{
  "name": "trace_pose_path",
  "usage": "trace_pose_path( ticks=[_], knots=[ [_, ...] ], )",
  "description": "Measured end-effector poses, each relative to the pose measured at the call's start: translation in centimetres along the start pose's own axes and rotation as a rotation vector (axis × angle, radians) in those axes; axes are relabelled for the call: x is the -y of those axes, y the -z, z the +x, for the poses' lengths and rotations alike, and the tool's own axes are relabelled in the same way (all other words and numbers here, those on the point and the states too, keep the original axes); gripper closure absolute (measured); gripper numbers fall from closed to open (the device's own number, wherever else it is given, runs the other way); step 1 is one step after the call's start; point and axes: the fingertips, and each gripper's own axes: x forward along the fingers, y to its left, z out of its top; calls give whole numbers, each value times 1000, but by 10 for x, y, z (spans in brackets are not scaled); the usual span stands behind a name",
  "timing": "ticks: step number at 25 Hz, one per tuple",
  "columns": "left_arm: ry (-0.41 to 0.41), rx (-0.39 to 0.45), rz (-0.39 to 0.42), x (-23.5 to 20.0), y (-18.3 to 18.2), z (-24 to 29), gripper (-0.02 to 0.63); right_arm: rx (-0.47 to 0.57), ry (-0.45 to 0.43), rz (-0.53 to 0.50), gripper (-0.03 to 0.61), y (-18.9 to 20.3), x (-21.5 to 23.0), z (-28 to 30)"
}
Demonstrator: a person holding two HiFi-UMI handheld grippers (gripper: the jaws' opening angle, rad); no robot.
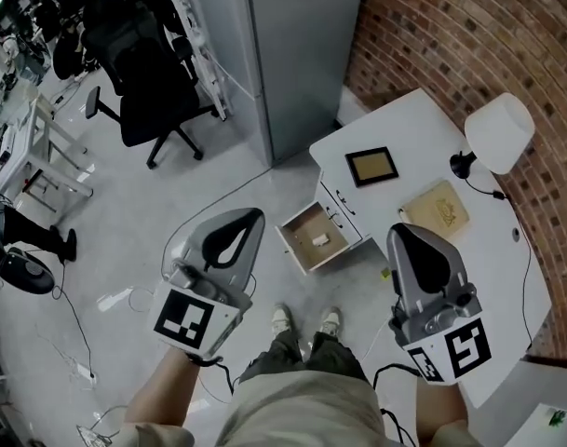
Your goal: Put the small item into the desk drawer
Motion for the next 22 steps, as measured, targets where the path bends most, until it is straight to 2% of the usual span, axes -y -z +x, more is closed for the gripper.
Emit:
trace_pose_path(
  ticks=[4, 10, 13, 18, 22],
  knots=[
    [20, 15, -2, 7, -18, -16, 611, 8, -33, -9, 576, -24, -18, -9],
    [20, 1, -2, 13, -20, -39, 611, 10, -59, -2, 577, -37, -34, -12],
    [4, 2, 18, 8, -22, -43, 611, -25, -49, -31, 576, -33, -34, -9],
    [-17, -5, 7, 4, -16, -40, 611, -52, -37, -27, 576, -18, -24, -10],
    [-32, 0, 9, -2, -24, -41, 611, -48, -36, -23, 577, -25, -23, -6]
  ],
)
